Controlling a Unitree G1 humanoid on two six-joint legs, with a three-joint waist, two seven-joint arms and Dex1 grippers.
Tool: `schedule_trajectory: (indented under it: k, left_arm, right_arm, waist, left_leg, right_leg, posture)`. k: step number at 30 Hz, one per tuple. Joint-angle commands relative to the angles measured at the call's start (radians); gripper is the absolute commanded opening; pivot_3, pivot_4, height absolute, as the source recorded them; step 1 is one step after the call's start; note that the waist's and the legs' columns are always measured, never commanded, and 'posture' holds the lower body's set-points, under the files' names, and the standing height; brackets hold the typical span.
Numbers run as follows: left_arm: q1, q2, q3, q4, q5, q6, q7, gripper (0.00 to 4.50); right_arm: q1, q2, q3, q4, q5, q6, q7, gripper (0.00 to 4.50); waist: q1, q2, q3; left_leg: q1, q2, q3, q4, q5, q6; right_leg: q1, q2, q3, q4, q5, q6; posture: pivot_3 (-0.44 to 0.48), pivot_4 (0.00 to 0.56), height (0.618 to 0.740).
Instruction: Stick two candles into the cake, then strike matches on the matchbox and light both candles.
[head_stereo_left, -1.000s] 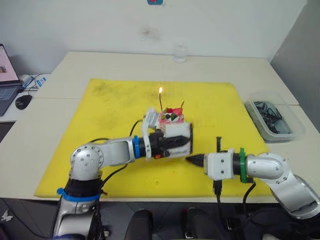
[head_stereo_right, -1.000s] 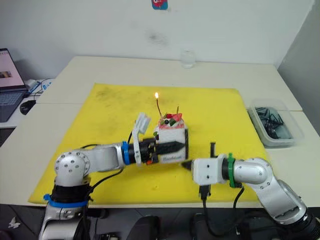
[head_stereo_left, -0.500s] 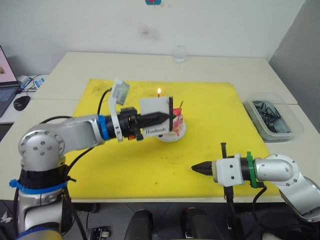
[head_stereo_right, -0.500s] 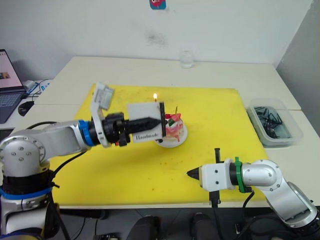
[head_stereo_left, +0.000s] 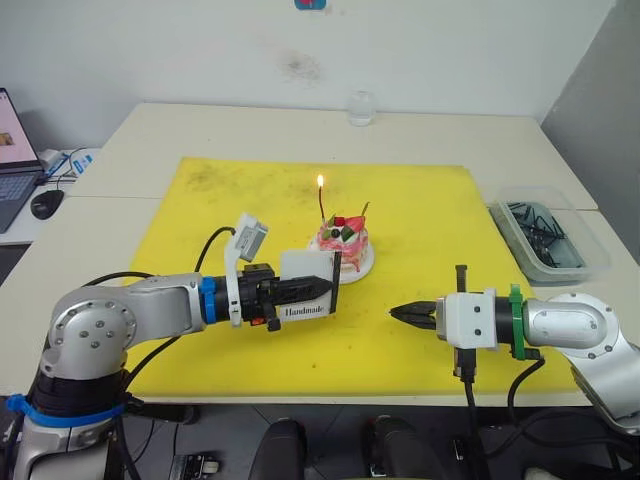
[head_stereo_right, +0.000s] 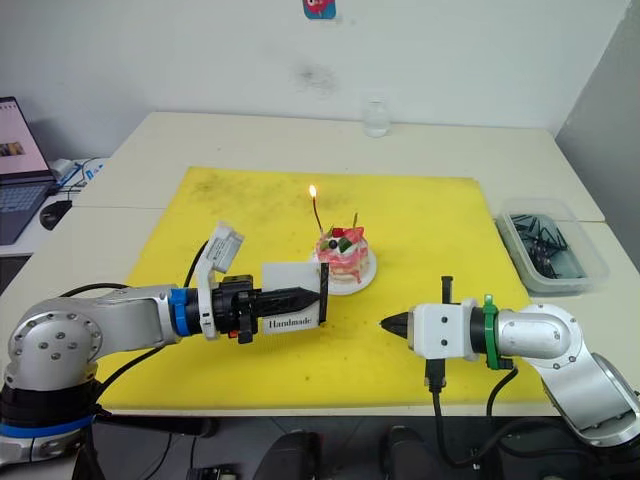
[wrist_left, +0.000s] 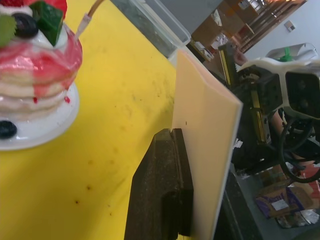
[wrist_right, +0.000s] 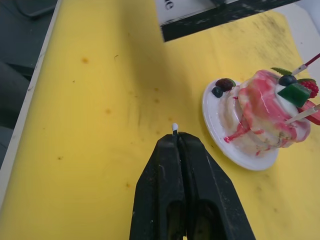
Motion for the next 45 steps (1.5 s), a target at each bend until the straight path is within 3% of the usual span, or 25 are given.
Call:
schedule_trajectory:
  k: [1,9,32,45]
  left_arm:
    - [0.014,-0.017,-0.018,-0.016,-0.013,-0.009,-0.021,0.0]
    - [-0.004,-0.078,-0.042,0.072,-0.075,0.002,0.018,0.0]
    - [-0.084,-0.078,-0.066,0.179,-0.157,0.097,-0.017,0.0]
    - [-0.081,-0.072,-0.063,0.171,-0.171,0.107,-0.015,0.0]
  right_arm:
    - [-0.022,0.009,-0.045,-0.036,0.025,-0.009,-0.02,0.03]
    - [-0.044,0.036,-0.068,-0.062,0.068,0.0,-0.041,0.03]
    - [-0.115,0.117,0.096,-0.039,0.027,-0.115,-0.038,0.03]
    - [-0.109,0.122,0.11,0.036,-0.033,-0.163,-0.039,0.03]
  waist:
    - [0.001,0.0,0.0]
    - [0.004,0.0,0.0]
    - [0.004,0.0,0.0]
    - [0.005,0.0,0.0]
  left_leg:
    - [0.0,0.0,0.0,0.0,0.0,0.0]
    - [0.0,0.0,0.0,0.0,0.0,0.0]
    - [0.0,0.0,-0.001,0.0,0.0,0.0]
    - [0.0,0.0,-0.001,0.0,0.0,0.0]
  right_leg:
    - [0.0,0.0,0.0,0.0,0.0,0.0]
    - [0.0,0.0,0.0,0.0,0.0,0.0]
    - [0.0,0.001,0.0,0.0,0.0,0.0]
    - [0.0,0.0,0.0,0.0,0.0,0.0]
  posture:
    - [0.0,0.15,0.74]
    - [0.0,0.15,0.74]
    - [0.0,0.15,0.74]
    - [0.0,0.15,0.74]
